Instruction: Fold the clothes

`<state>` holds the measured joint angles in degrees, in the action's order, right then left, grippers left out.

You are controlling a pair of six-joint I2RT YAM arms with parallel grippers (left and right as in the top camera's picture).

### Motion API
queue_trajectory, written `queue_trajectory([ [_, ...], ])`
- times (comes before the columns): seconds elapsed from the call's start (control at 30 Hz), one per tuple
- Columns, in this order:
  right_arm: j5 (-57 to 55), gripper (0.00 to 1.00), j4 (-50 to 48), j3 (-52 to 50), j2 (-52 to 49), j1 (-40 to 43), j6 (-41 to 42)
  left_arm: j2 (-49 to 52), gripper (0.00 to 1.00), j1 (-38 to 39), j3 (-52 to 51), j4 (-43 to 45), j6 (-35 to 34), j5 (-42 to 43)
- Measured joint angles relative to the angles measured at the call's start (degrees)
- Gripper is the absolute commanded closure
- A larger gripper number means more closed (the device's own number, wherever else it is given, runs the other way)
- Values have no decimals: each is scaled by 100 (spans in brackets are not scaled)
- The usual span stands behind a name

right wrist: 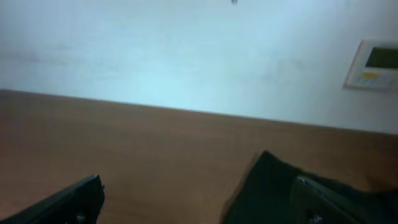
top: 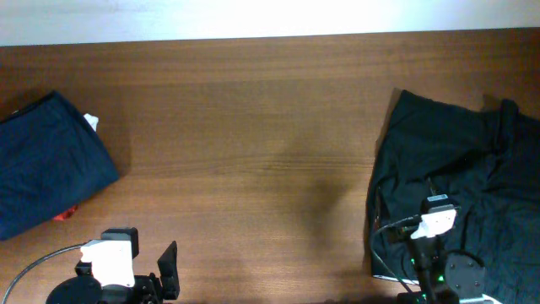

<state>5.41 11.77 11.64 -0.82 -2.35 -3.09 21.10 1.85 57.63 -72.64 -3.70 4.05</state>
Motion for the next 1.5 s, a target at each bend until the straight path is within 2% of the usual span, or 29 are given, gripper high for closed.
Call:
queue_trajectory([
  [0.2, 0, 1, -1471, -879, 2, 0, -15, 0, 1, 0, 0, 0, 0, 0],
  [0.27, -9, 1, -1676, -1078, 4, 0, -15, 0, 1, 0, 0, -2, 0, 0],
  [0.37, -72, 1, -1705, -1106, 7, 0, -61, 0, 1, 2, 0, 2, 0, 0],
  [0.53, -142, 1, -793, -1106, 13, 0, -175, 0, 1, 0, 0, 0, 0, 0],
  [1.5, -155, 1, -789, -1106, 17, 0, -208, 0, 1, 2, 0, 0, 0, 0],
])
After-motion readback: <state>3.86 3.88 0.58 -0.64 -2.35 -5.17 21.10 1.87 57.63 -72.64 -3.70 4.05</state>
